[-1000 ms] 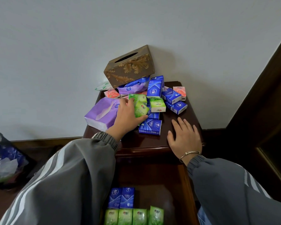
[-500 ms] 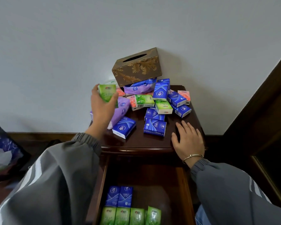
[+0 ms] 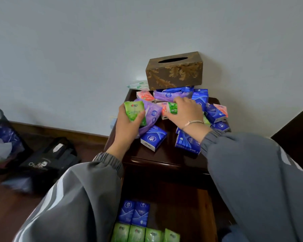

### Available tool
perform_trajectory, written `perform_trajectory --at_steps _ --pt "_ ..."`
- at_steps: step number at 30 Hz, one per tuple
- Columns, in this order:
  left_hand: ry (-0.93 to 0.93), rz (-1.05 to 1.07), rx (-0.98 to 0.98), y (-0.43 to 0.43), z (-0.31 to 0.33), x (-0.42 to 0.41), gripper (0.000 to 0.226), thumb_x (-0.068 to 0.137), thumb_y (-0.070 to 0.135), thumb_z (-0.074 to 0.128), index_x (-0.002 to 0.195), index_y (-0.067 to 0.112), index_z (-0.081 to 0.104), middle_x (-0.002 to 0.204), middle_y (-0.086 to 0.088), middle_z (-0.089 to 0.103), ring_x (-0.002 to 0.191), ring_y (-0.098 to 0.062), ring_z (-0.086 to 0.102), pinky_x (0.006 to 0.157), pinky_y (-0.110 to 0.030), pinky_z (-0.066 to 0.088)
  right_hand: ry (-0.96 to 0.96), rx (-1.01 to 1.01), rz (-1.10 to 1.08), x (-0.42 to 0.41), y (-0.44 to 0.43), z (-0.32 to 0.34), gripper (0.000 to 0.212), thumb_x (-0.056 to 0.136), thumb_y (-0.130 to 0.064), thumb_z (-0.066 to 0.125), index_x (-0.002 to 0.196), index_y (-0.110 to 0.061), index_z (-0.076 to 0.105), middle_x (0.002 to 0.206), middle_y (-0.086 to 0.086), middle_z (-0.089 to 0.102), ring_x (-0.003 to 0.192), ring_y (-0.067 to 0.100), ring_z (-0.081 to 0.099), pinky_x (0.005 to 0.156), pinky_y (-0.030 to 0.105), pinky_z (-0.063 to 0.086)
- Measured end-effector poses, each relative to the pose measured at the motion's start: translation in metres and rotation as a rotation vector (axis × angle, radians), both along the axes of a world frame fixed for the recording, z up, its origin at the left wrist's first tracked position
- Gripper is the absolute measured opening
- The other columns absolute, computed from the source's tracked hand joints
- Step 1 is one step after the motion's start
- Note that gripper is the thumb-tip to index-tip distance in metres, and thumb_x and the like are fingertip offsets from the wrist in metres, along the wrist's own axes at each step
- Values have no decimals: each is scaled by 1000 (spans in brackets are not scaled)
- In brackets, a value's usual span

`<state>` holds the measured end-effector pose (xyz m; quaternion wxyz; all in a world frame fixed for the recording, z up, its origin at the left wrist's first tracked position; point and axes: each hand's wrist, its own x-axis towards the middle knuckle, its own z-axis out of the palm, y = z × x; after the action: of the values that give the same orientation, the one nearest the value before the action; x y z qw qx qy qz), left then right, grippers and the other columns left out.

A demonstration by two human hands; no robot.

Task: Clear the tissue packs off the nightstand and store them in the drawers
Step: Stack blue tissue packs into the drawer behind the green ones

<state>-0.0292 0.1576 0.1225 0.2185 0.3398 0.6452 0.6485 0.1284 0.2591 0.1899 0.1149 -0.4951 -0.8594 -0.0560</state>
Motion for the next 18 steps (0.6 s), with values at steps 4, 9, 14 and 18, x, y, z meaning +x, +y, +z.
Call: perform_trajectory --at_steps 4,9,14,18 --pt "-49 -10 8 -1 -4 -3 47 82 36 72 120 32 43 113 3 64 102 -10 64 83 -35 56 -118 -100 -131 -39 18 -13 62 80 -58 54 126 -19 44 124 15 57 112 37 54 87 39 41" --pt "-65 -19 -1 -2 -7 -4 55 82 39 72 127 30 42 117 2 62 105 -12 63 84 -47 57 -72 -130 -184 -42 24 -10 32 94 -21 46 126 -18 48 122 14 60 113 36 55 90 41 45" --pt "-37 9 4 -5 -7 -2 57 82 40 72 128 28 42 117 0 62 105 -14 63 86 -50 55 280 111 229 13 -11 24 38 91 -23 50 129 -16 51 101 13 68 86 28 64 64 33 52" --pt "-16 30 11 -7 -7 -1 54 83 37 71 128 29 41 117 4 61 103 -5 61 87 -33 54 420 308 351 111 -45 29 40 86 -19 55 125 -13 59 104 6 71 82 13 56 63 14 37"
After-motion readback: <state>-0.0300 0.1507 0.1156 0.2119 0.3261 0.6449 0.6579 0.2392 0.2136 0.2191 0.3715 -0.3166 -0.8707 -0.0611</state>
